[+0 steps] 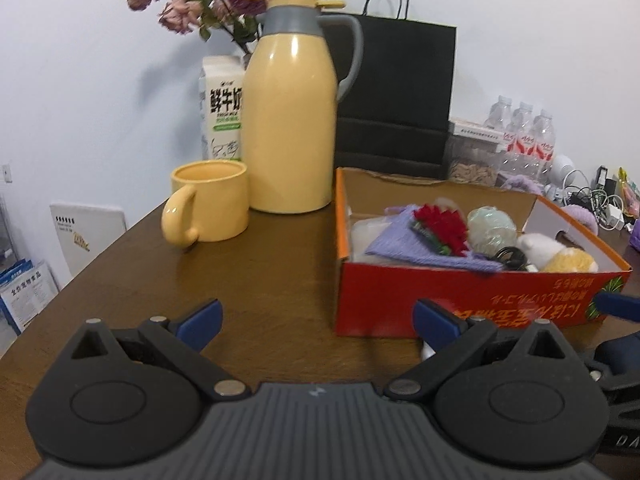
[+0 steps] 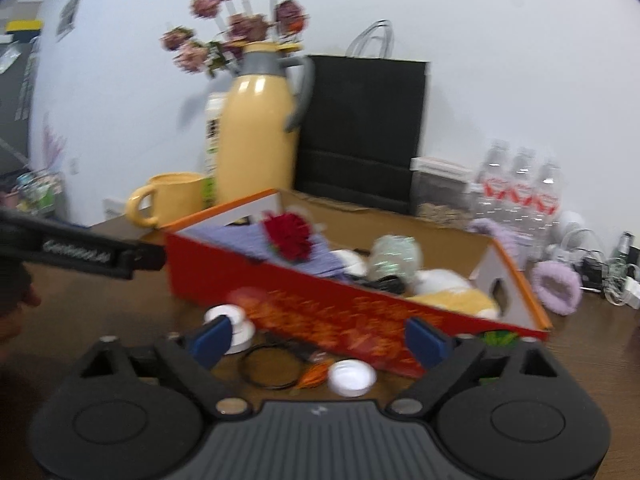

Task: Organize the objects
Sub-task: 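Withdraw both tools and grasp a white bottle cap with the right tool, then grasp the round white lid with the left tool while the right tool holds the bottle cap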

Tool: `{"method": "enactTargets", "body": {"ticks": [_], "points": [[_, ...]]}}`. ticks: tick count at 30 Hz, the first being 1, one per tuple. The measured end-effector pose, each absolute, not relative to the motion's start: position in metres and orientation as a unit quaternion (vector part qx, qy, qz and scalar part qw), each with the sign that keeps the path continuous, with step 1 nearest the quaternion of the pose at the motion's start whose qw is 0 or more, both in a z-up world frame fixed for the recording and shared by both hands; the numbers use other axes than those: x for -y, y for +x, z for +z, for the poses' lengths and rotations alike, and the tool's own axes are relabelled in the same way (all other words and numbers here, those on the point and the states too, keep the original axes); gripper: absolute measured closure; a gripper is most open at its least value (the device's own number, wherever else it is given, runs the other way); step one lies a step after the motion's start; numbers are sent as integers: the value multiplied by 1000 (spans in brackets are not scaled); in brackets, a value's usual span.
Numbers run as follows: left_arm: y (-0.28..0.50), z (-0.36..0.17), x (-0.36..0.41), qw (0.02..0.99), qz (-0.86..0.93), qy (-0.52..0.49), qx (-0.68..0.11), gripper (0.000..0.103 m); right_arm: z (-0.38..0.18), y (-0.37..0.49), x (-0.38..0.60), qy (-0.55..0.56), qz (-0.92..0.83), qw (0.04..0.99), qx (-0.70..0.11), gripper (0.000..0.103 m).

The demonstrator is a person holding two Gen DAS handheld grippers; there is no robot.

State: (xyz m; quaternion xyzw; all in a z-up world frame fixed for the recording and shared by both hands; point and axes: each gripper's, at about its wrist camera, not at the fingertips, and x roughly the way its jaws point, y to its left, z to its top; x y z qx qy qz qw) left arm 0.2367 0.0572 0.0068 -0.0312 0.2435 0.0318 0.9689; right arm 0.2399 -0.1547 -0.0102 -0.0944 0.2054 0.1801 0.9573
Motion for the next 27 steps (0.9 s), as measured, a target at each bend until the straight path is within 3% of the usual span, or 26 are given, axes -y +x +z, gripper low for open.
{"method": "enactTargets", "body": {"ticks": [5,9,13,27], "points": [[239,4,-68,966,37,-30,-255,0,-18,253,128,-101,220,941,-238,54],[238,4,-77,966,39,-30,-256,0,-24,270,108,-99,230,933,-260,60],[239,3,-83,964,41,-28,-263,0,-28,289,100,-80,230,929,-279,76],[243,-2,-85,959,41,-24,-281,0,-14,266,115,-63,236,941,-234,76]]}}
